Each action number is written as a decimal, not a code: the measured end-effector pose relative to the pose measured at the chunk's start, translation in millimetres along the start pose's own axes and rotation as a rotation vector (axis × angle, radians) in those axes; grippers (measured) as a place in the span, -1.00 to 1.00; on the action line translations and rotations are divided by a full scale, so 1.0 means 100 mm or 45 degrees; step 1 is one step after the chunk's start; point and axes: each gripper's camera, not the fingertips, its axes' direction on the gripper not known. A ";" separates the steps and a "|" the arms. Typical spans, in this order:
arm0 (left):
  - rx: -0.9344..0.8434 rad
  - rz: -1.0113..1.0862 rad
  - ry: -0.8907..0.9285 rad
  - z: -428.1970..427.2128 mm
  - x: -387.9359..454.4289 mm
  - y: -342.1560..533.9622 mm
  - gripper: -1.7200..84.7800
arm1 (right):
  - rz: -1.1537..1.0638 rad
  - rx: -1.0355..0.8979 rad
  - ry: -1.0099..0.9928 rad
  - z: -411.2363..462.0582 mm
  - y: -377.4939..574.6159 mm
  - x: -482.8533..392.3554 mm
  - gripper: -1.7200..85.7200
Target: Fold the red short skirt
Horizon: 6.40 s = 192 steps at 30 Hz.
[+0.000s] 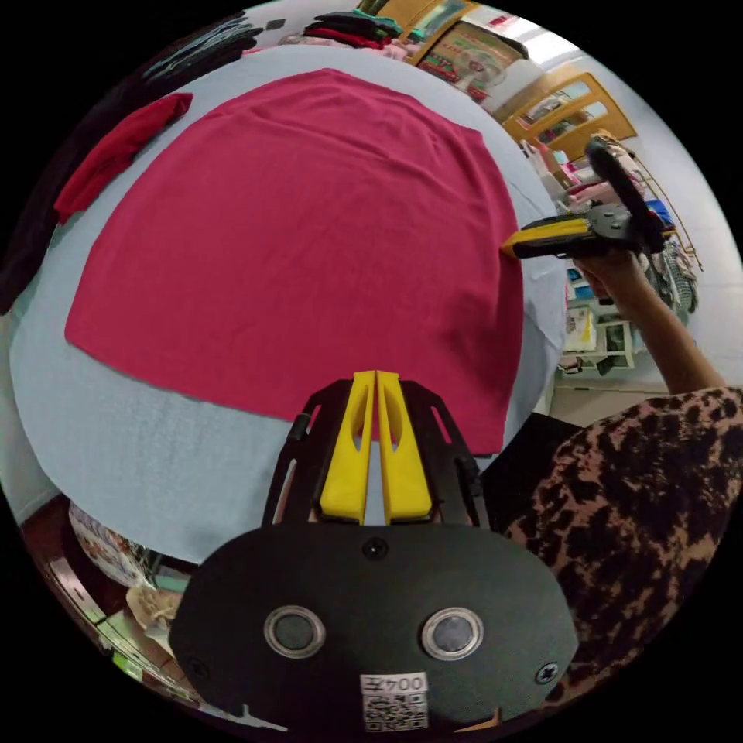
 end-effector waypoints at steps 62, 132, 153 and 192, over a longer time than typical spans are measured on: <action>0.975 -1.573 1.477 2.32 -1.38 3.90 -0.76 | -0.561 0.054 -0.132 -1.24 0.26 0.68 -0.98; 1.276 -1.846 1.282 2.93 -1.62 4.12 -0.66 | 0.456 0.464 -1.408 -3.95 1.64 6.36 -0.56; 1.149 -1.722 1.132 2.44 -1.55 3.85 -0.89 | 0.647 0.509 -1.379 -4.42 0.97 7.28 -0.92; 1.061 -1.285 1.105 -0.09 -2.09 3.40 -0.89 | 0.542 0.484 -1.227 -5.28 0.81 6.54 -0.96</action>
